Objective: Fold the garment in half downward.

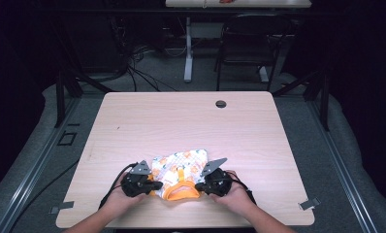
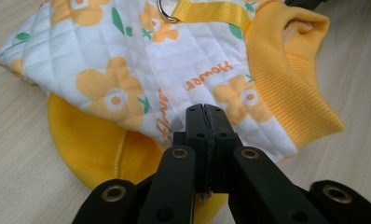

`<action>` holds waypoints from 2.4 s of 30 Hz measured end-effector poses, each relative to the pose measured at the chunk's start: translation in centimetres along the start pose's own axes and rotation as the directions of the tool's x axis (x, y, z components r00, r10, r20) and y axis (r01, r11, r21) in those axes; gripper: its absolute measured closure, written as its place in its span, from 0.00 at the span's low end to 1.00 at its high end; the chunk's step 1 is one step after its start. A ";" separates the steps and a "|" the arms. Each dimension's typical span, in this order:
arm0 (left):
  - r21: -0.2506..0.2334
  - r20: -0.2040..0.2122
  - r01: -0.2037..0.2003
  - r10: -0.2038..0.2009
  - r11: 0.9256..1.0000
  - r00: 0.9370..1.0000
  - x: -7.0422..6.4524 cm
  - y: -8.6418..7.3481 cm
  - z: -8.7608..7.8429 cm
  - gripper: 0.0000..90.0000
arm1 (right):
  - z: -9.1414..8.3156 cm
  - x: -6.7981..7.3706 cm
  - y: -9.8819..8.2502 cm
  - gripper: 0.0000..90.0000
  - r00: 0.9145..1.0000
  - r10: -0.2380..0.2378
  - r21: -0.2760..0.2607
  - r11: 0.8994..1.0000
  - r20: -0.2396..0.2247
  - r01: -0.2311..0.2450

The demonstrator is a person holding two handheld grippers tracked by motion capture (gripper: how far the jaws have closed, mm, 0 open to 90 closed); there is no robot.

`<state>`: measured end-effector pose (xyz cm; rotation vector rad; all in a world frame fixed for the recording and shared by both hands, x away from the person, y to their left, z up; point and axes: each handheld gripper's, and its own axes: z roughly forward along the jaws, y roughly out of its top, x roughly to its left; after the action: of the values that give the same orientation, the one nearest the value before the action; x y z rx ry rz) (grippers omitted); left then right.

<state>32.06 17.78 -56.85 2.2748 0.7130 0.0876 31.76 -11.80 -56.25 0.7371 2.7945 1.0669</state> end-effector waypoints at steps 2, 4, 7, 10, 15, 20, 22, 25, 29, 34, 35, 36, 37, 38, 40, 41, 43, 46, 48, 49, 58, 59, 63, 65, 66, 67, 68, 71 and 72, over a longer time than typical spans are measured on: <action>0.000 -0.003 0.003 -0.003 1.000 1.000 0.1 0.0 0.1 1.00 | 0.0 0.0 0.0 1.00 1.000 -0.001 0.007 1.000 0.003 0.001; -0.001 -0.007 0.003 -0.003 1.000 1.000 0.1 0.0 0.1 1.00 | 0.0 0.0 0.0 1.00 1.000 -0.003 0.007 1.000 0.007 0.003; -0.005 -0.009 0.011 -0.011 1.000 1.000 0.3 0.1 0.2 1.00 | 0.1 -0.1 0.0 1.00 1.000 0.000 0.005 1.000 -0.001 0.000; -0.015 -0.009 0.028 -0.028 0.999 1.000 0.7 0.2 0.4 1.00 | 0.1 -0.2 0.1 1.00 1.000 0.013 0.006 1.000 0.001 -0.013; -0.028 -0.020 0.050 -0.051 0.998 0.999 1.5 0.6 0.7 1.00 | 0.3 -0.7 0.4 1.00 1.000 0.016 0.012 1.000 0.013 -0.016; -0.029 -0.031 0.064 -0.065 0.998 0.997 2.2 1.1 1.0 1.00 | 0.5 -1.1 0.6 1.00 0.999 0.036 0.000 0.999 0.007 -0.036; -0.029 -0.033 0.068 -0.069 0.997 0.997 2.4 1.3 1.1 1.00 | 0.5 -1.3 0.6 1.00 0.999 0.038 -0.006 0.999 0.012 -0.038; -0.030 -0.042 0.072 -0.073 0.997 0.996 2.7 1.5 1.2 1.00 | 0.5 -1.4 0.8 1.00 0.999 0.035 -0.001 0.999 0.026 -0.035; -0.046 -0.040 0.099 -0.101 0.994 0.994 3.2 1.7 1.5 1.00 | 0.6 -1.8 1.1 1.00 0.999 0.027 0.013 1.000 0.035 -0.027; -0.054 -0.045 0.117 -0.120 0.992 0.992 3.8 2.1 1.8 1.00 | 0.8 -2.3 1.4 1.00 0.998 0.044 0.003 0.999 0.050 -0.044; -0.057 -0.054 0.112 -0.115 0.992 0.992 3.9 2.2 1.9 1.00 | 0.7 -2.5 1.4 1.00 0.998 0.042 0.008 0.999 0.049 -0.042; -0.050 -0.058 0.104 -0.107 0.993 0.993 4.0 2.3 1.9 1.00 | 0.8 -2.6 1.5 1.00 0.998 0.043 0.001 0.999 0.050 -0.044; -0.053 -0.062 0.106 -0.109 0.993 0.992 4.1 2.4 2.0 1.00 | 0.8 -2.8 1.5 1.00 0.997 0.050 0.006 0.999 0.051 -0.050; -0.056 -0.064 0.109 -0.112 0.992 0.992 4.2 2.5 2.1 1.00 | 0.9 -2.9 1.5 1.00 0.997 0.053 0.000 0.999 0.050 -0.053; -0.061 -0.066 0.112 -0.116 0.992 0.991 4.4 2.7 2.3 1.00 | 0.9 -3.1 1.6 1.00 0.997 0.059 -0.001 0.998 0.054 -0.059; -0.066 -0.065 0.119 -0.123 0.991 0.990 4.6 2.7 2.4 1.00 | 0.9 -3.3 1.6 1.00 0.997 0.056 0.000 0.998 0.053 -0.057; -0.076 -0.066 0.129 -0.134 0.989 0.989 4.8 2.7 2.5 1.00 | 0.9 -3.5 1.7 1.00 0.996 0.059 0.002 0.998 0.064 -0.059; -0.084 -0.067 0.140 -0.146 0.987 0.987 5.0 2.8 2.6 1.00 | 1.0 -3.9 1.9 1.00 0.995 0.067 -0.004 0.998 0.067 -0.067; -0.083 -0.076 0.131 -0.138 0.988 0.988 5.2 3.0 2.7 1.00 | 1.0 -4.2 2.0 1.00 0.995 0.070 -0.001 0.998 0.072 -0.070; -0.081 -0.077 0.135 -0.141 0.988 0.987 5.3 3.1 2.7 1.00 | 1.1 -4.3 2.1 1.00 0.995 0.068 -0.003 0.998 0.075 -0.068; -0.093 -0.093 0.143 -0.152 0.985 0.984 5.9 3.5 3.1 1.00 | 1.3 -5.0 2.3 1.00 0.993 0.084 -0.018 0.996 0.083 -0.083; -0.097 -0.094 0.143 -0.152 0.985 0.984 6.0 3.5 3.1 1.00 | 1.3 -5.0 2.3 1.00 0.992 0.086 -0.020 0.996 0.088 -0.085; -0.108 -0.090 0.159 -0.169 0.981 0.981 6.2 3.5 3.2 1.00 | 1.4 -5.4 2.5 1.00 0.991 0.090 -0.016 0.996 0.094 -0.089; -0.110 -0.092 0.162 -0.172 0.981 0.981 6.2 3.5 3.2 1.00 | 1.5 -5.5 2.6 1.00 0.991 0.088 -0.016 0.996 0.097 -0.087; -0.113 -0.096 0.158 -0.169 0.981 0.981 6.3 3.5 3.2 1.00 | 1.5 -5.6 2.6 1.00 0.991 0.091 -0.020 0.996 0.100 -0.090; -0.113 -0.097 0.156 -0.167 0.981 0.981 6.3 3.5 3.2 1.00 | 1.5 -5.6 2.7 1.00 0.990 0.094 -0.021 0.995 0.104 -0.093; -0.112 -0.097 0.154 -0.165 0.982 0.981 6.4 3.5 3.2 1.00 | 1.5 -5.7 2.7 1.00 0.991 0.093 -0.020 0.996 0.099 -0.091; -0.121 -0.100 0.167 -0.180 0.978 0.979 6.4 3.5 3.2 1.00 | 1.6 -5.8 2.8 1.00 0.990 0.099 -0.021 0.995 0.101 -0.097; -0.121 -0.099 0.170 -0.182 0.978 0.978 6.4 3.5 3.2 1.00 | 1.6 -5.8 2.8 1.00 0.990 0.099 -0.021 0.995 0.102 -0.097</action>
<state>39.96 17.05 -57.76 2.1035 0.9412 0.1649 38.43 -11.69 -56.31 0.9094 2.6857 1.0326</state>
